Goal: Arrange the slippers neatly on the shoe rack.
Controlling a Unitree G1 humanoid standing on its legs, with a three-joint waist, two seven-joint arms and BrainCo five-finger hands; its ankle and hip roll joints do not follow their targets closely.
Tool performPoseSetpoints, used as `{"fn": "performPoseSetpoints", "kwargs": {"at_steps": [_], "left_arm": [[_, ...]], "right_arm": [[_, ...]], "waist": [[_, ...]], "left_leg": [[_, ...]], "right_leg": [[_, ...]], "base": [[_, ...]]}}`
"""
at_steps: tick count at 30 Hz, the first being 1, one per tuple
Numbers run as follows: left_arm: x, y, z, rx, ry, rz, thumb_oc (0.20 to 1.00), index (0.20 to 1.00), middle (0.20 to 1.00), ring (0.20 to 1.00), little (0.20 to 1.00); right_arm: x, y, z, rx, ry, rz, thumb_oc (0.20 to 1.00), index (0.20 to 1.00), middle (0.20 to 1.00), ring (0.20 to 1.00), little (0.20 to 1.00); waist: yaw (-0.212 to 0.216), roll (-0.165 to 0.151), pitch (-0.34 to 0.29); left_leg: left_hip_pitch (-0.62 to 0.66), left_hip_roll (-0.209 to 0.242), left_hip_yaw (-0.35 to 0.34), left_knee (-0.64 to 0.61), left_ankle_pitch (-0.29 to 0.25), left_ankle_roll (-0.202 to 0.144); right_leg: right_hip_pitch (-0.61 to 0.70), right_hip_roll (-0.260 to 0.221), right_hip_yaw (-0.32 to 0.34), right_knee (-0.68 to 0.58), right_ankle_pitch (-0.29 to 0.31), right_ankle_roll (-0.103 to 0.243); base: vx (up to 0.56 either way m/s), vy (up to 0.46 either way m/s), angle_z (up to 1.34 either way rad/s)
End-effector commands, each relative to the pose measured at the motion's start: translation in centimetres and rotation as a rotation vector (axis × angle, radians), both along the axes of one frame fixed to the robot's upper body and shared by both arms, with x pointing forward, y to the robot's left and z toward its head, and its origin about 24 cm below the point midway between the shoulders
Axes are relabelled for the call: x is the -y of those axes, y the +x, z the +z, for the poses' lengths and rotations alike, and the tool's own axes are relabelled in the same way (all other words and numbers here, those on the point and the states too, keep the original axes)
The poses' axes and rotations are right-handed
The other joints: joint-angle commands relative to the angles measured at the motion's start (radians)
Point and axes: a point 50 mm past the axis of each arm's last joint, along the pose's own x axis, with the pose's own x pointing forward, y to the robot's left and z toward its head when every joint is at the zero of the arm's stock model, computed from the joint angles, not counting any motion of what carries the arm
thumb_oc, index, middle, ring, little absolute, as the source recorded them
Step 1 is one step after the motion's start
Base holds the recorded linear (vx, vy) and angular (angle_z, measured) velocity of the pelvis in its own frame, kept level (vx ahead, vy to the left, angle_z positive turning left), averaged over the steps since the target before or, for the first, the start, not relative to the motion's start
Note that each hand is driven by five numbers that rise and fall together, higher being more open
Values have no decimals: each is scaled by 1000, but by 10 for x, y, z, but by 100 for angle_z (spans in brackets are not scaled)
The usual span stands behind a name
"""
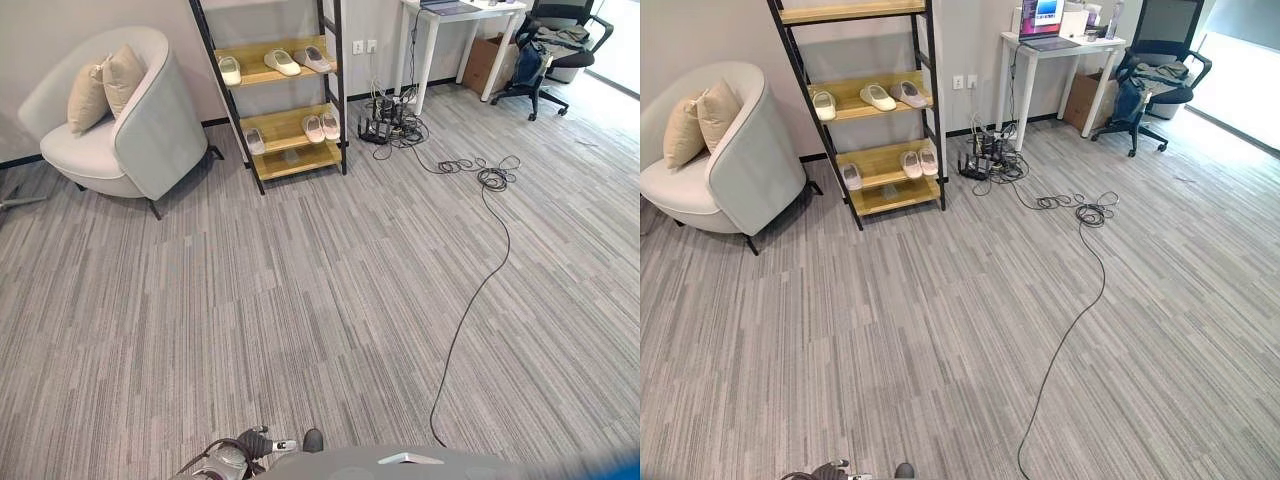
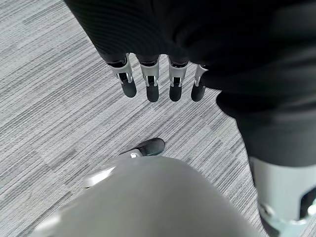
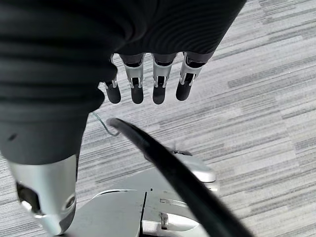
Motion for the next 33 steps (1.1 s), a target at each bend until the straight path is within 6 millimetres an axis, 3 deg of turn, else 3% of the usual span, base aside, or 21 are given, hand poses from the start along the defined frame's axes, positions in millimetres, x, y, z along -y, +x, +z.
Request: {"fn": "performPoseSetpoints", "kwargs": {"at_steps": [1,10,13,15,16,17,18,19,20,21,22,23,25,26,29,30,31,32,33], "left_arm": [[3,11,1,-6,-18,11,1000,1000,1000,1000,1000],[3,30,6,70,-14,36,1000,1000,1000,1000,1000],[2,40,9,107,-21,49,1000,1000,1000,1000,1000],[-1,41,10,111,-17,58,1000,1000,1000,1000,1000],[-4,38,9,95,-5,59,1000,1000,1000,1000,1000],[-5,34,8,79,-3,62,1000,1000,1000,1000,1000],[-10,17,5,19,26,35,1000,1000,1000,1000,1000],[-12,10,4,-2,42,15,1000,1000,1000,1000,1000],[-13,9,4,-6,51,5,1000,1000,1000,1000,1000],[-16,10,4,-5,66,-8,1000,1000,1000,1000,1000],[-16,15,6,4,75,-25,1000,1000,1000,1000,1000],[-16,15,6,4,75,-25,1000,1000,1000,1000,1000],[-15,30,9,39,71,-40,1000,1000,1000,1000,1000],[-10,32,9,50,66,-59,1000,1000,1000,1000,1000],[0,43,10,102,34,-63,1000,1000,1000,1000,1000],[6,58,14,153,23,-92,1000,1000,1000,1000,1000],[9,70,18,198,34,-127,1000,1000,1000,1000,1000],[16,75,19,214,25,-142,1000,1000,1000,1000,1000],[24,75,19,222,4,-160,1000,1000,1000,1000,1000]], "right_arm": [[0,5,1,-23,6,83,1000,1000,1000,1000,1000],[-2,27,3,50,6,105,1000,1000,1000,1000,1000],[-6,24,1,25,13,163,1000,1000,1000,1000,1000],[-6,22,1,13,20,166,1000,1000,1000,1000,1000],[-6,25,2,21,28,151,1000,1000,1000,1000,1000],[-5,30,3,34,27,157,1000,1000,1000,1000,1000],[-1,36,5,73,21,134,1000,1000,1000,1000,1000],[2,35,5,84,11,119,1000,1000,1000,1000,1000],[3,36,6,92,9,110,1000,1000,1000,1000,1000],[3,35,6,87,7,111,1000,1000,1000,1000,1000],[1,25,4,49,11,116,1000,1000,1000,1000,1000],[2,25,4,49,10,117,1000,1000,1000,1000,1000],[7,-2,2,-41,0,91,1000,1000,1000,1000,1000],[14,-7,3,-66,-16,68,1000,1000,1000,1000,1000],[21,-4,5,-53,-35,34,1000,1000,1000,1000,1000],[33,8,10,-12,-81,9,1000,1000,1000,1000,1000],[50,16,17,16,-138,-4,1000,1000,1000,1000,1000],[58,20,21,29,-167,-12,1000,1000,1000,1000,1000],[61,32,24,75,-179,-22,1000,1000,1000,1000,1000]], "waist": [[24,-13,35],[30,-18,44],[48,-40,57],[63,-61,77],[69,-66,94],[68,-71,108],[43,-44,145],[24,-27,152],[14,-24,149],[-11,-15,157],[-36,-19,151],[-38,-14,153],[-72,-4,132],[-74,9,109],[-64,16,101],[-40,-14,129],[-19,-38,151],[-6,-37,155],[12,-37,144]], "left_leg": [[19,-5,-20,6,-58,2],[0,-27,-18,6,-70,15],[10,-41,-28,8,-80,31],[-51,-65,-49,115,-125,55],[-60,-80,-59,154,-155,78],[-63,-93,-56,179,-171,94],[-24,-95,-76,197,-206,117],[39,-92,-94,176,-230,112],[71,-89,-102,153,-242,105],[149,-77,-129,96,-256,89],[207,-70,-156,49,-269,67],[214,-63,-158,45,-270,66],[259,-36,-188,47,-279,44],[251,-13,-216,117,-228,23],[124,-15,-201,431,-29,-30],[-34,2,-132,730,83,-14],[-161,-4,-68,851,33,12],[-207,-17,-54,852,-22,22],[-269,-42,-6,720,-62,26]], "right_leg": [[-51,-41,1,4,55,61],[-65,-63,-5,4,61,73],[-42,-86,-23,4,65,83],[-91,-117,-21,129,58,87],[-164,-132,-12,281,89,96],[-220,-152,6,389,167,106],[-341,-135,61,600,226,85],[-400,-106,69,599,166,65],[-425,-96,66,549,146,61],[-446,-58,68,443,141,66],[-469,-34,67,245,172,94],[-460,-29,62,237,174,93],[-466,-14,85,180,186,94],[-437,21,121,218,171,58],[-370,58,119,268,94,6],[-309,71,129,275,56,-46],[-260,64,131,268,34,-62],[-232,68,133,261,22,-65],[-172,70,135,226,12,-57]], "base": [[57,31,-4],[63,64,-2],[126,144,2],[82,190,20],[72,209,43],[268,319,34],[476,252,77],[601,155,75],[661,-92,96],[695,-278,47],[568,-259,68],[567,-331,88],[569,-384,63],[622,-456,30],[473,-424,40],[491,-645,21],[544,-616,25],[584,-363,13],[582,-130,-7]]}}
